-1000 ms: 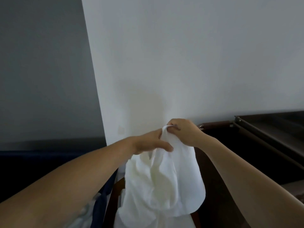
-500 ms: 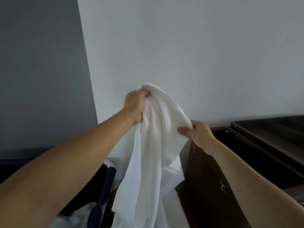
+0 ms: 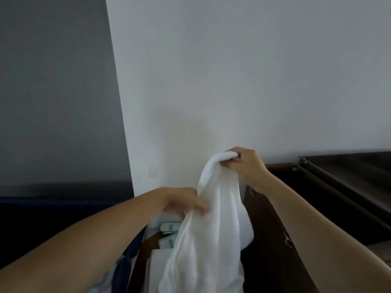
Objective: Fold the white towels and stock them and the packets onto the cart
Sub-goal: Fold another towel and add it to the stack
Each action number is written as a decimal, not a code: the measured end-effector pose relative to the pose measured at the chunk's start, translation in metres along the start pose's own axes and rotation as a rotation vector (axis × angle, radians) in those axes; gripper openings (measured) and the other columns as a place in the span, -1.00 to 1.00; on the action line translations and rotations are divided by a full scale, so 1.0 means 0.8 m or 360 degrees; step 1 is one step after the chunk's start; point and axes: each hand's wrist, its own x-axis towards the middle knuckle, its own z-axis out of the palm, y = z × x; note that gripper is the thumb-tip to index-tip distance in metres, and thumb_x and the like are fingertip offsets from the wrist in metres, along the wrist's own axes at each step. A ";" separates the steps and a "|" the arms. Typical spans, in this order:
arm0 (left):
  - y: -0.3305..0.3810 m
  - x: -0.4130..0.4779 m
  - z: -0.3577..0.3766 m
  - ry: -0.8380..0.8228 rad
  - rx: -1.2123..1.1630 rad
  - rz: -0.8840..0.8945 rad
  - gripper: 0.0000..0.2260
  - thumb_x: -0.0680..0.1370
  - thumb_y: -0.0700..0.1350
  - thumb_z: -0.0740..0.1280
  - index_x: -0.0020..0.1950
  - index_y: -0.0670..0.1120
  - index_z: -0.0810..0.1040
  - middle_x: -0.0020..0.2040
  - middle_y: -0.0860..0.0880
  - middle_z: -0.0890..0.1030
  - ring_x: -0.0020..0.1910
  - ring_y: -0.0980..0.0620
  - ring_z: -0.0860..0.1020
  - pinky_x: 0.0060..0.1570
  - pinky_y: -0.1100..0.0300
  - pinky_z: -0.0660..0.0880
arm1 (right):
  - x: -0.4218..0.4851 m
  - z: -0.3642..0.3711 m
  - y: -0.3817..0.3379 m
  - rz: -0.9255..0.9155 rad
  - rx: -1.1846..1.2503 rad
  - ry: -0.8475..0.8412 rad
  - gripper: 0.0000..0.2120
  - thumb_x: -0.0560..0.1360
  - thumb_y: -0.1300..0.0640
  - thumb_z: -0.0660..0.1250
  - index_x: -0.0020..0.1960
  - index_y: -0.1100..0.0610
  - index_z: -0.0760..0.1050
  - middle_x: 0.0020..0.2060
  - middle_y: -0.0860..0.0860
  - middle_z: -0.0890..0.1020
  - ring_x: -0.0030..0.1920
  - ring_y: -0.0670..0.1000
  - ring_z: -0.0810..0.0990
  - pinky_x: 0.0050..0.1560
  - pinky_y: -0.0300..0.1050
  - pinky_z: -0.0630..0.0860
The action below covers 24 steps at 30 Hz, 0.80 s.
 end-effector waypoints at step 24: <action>-0.012 -0.009 -0.012 0.0601 -0.0994 0.0605 -0.82 0.58 -0.13 0.29 0.01 -0.24 0.58 -0.03 -0.22 0.60 -0.06 -0.17 0.57 0.04 -0.06 0.51 | -0.011 0.049 0.042 0.0051 -0.0322 0.0001 -0.79 0.49 0.09 0.47 -0.24 -0.13 0.52 -0.40 -0.11 0.54 -0.34 -0.09 0.47 -0.21 -0.13 0.44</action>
